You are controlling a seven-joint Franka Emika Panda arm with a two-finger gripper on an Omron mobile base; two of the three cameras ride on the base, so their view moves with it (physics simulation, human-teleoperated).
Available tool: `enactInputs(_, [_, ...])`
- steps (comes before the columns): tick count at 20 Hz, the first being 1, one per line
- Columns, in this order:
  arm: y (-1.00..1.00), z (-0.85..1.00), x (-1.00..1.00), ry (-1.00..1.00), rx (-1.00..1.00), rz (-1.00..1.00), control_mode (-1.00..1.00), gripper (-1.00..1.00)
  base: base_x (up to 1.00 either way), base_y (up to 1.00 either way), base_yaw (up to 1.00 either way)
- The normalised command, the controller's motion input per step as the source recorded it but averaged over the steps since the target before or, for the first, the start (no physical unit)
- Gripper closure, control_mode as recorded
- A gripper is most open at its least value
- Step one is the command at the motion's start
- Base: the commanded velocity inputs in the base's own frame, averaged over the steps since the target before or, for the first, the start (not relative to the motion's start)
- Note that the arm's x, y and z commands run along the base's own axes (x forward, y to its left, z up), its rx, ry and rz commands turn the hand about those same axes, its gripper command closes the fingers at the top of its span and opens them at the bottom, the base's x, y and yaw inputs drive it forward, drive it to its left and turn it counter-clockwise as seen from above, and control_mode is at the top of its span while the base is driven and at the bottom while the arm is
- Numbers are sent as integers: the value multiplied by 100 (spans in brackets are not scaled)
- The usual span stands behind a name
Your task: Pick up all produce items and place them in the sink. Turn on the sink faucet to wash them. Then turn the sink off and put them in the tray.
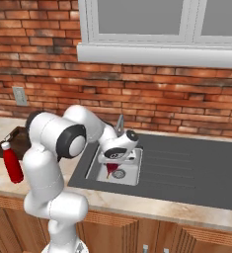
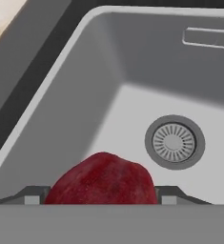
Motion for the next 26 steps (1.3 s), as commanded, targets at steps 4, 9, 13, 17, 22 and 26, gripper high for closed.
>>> enactInputs(4, [4,-26,25,0,-5,0,-100,100,0,0,0])
enactInputs(9, [0,-23,9,-2,-1,0,-100,100,0,0,0])
enactInputs(13, [0,-22,9,-1,0,0,-100,100,0,0,0])
enactInputs(17, [0,-19,13,0,0,0,-100,100,0,0,0])
enactInputs(22, [0,-18,14,0,0,0,-100,100,0,0,0])
enactInputs(26, [0,-18,14,0,0,0,-100,100,0,0,0])
